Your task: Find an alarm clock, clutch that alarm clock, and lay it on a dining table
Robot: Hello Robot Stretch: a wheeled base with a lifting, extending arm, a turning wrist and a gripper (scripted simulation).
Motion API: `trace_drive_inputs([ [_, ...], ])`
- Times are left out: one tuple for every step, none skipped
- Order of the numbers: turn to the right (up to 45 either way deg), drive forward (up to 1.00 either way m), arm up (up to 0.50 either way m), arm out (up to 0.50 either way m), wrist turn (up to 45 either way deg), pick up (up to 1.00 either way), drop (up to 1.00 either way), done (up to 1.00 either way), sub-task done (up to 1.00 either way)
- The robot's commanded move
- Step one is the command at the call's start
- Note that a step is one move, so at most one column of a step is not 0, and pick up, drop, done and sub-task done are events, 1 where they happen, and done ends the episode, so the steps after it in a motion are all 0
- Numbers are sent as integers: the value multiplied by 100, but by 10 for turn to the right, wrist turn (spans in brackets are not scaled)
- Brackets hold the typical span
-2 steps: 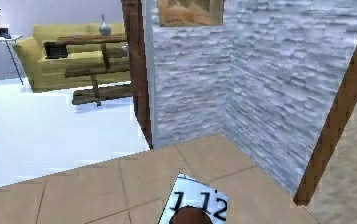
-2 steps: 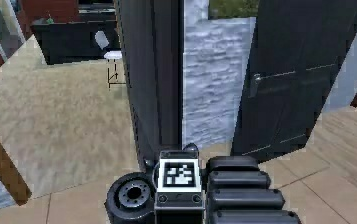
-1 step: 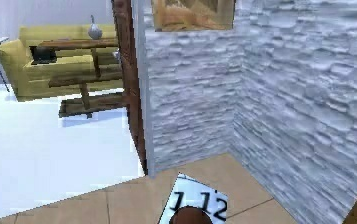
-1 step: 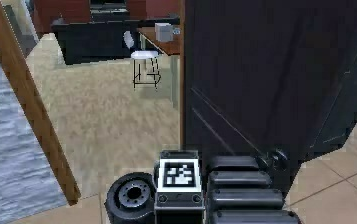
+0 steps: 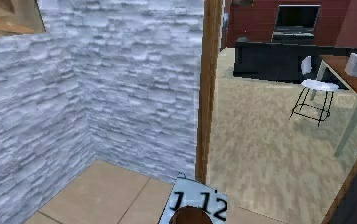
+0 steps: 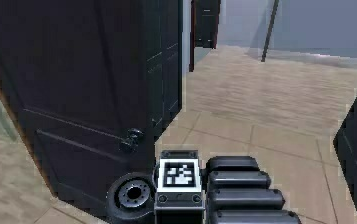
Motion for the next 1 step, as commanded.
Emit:
trace_drive_inputs([
  [120,0,0,0,0,0,0,0,0],
])
